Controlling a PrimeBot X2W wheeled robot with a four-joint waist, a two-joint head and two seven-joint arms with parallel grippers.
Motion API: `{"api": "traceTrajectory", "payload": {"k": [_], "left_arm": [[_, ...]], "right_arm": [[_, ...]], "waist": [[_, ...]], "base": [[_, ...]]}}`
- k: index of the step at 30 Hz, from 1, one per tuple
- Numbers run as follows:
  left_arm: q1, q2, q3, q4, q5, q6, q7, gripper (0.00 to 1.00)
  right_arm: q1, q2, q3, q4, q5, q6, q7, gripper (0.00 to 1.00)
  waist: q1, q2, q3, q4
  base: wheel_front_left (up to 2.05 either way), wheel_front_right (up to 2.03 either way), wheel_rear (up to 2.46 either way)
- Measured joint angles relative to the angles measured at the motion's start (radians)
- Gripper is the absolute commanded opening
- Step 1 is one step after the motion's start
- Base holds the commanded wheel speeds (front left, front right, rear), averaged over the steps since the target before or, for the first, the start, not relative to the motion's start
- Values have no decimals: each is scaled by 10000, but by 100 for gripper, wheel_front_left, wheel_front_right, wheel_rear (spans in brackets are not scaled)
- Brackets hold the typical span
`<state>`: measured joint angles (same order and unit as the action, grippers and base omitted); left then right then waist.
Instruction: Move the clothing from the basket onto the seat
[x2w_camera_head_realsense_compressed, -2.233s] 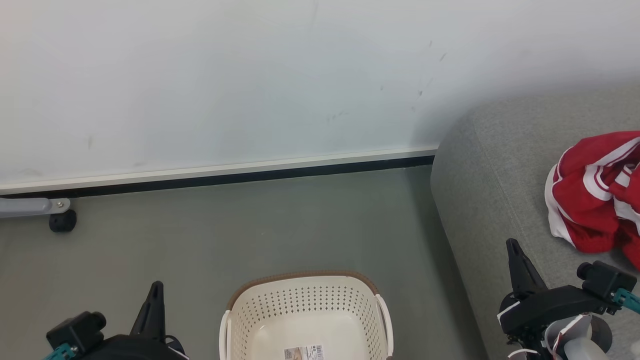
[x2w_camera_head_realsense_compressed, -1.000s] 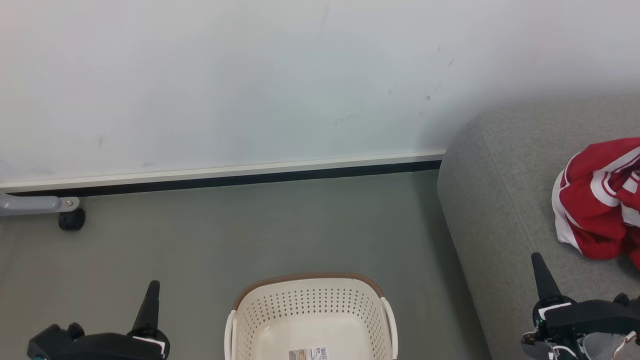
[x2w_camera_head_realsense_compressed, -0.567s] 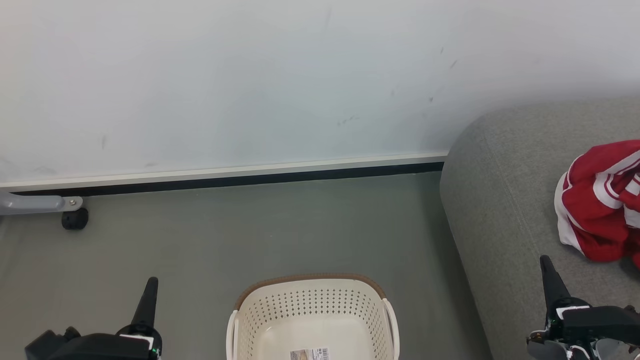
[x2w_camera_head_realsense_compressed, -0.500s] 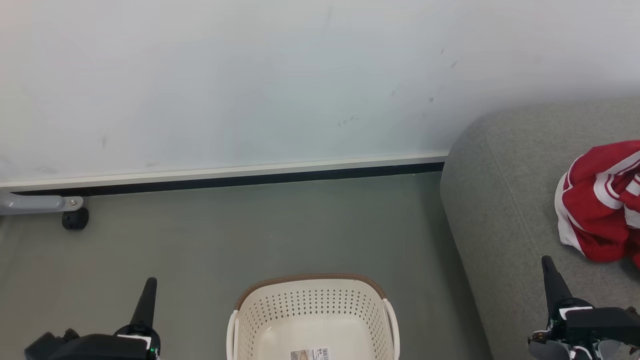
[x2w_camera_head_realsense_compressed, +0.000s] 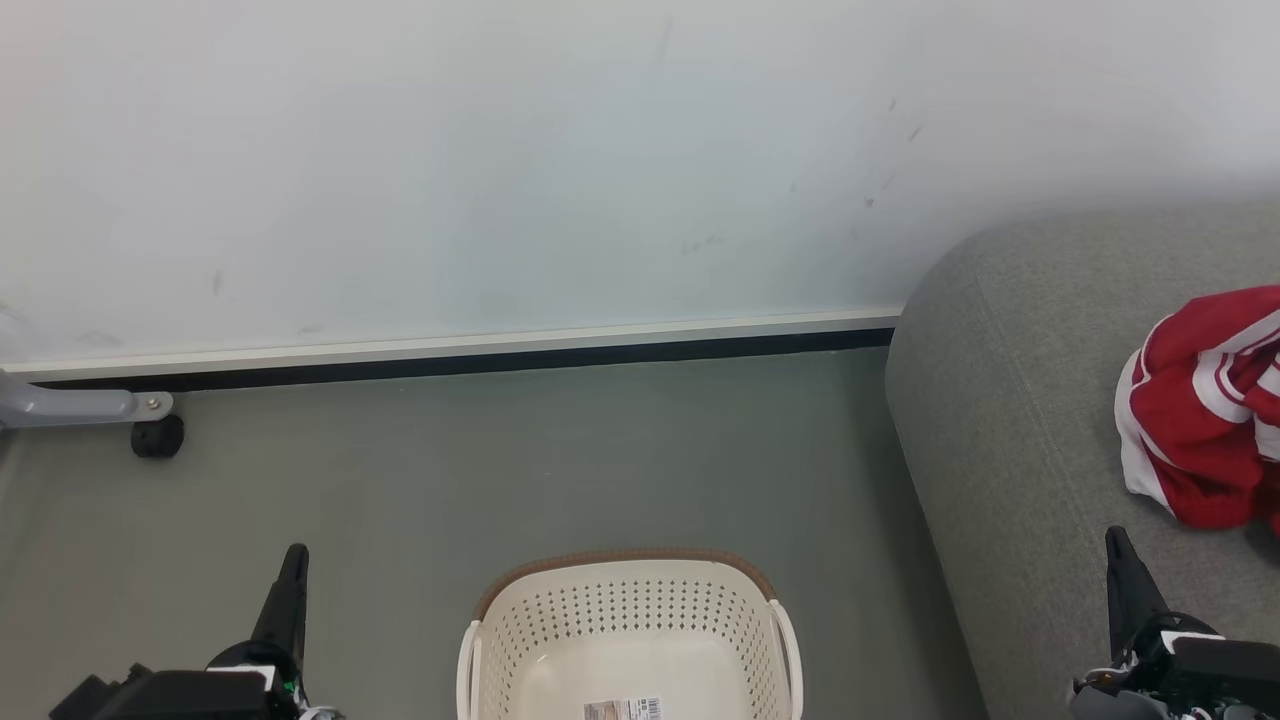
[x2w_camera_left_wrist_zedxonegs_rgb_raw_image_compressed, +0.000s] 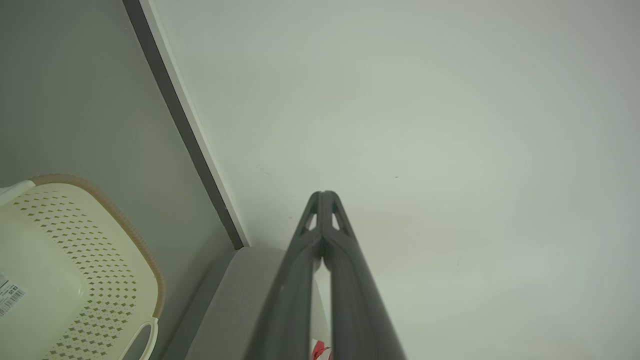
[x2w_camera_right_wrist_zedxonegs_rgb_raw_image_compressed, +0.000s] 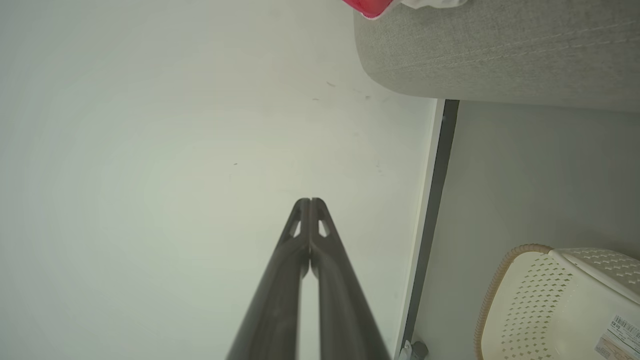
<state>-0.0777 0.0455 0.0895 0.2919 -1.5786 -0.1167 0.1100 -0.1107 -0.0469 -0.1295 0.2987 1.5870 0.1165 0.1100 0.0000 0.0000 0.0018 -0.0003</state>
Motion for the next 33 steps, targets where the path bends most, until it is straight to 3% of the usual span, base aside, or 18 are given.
{"api": "traceTrajectory", "payload": {"k": [33], "left_arm": [[-9,-33,15,31,-219,-65,38,0]], "right_arm": [[19,23,-48,8,86,38,35,0]], "waist": [[0,0,-1,3]], "base": [[0,0,0]]}}
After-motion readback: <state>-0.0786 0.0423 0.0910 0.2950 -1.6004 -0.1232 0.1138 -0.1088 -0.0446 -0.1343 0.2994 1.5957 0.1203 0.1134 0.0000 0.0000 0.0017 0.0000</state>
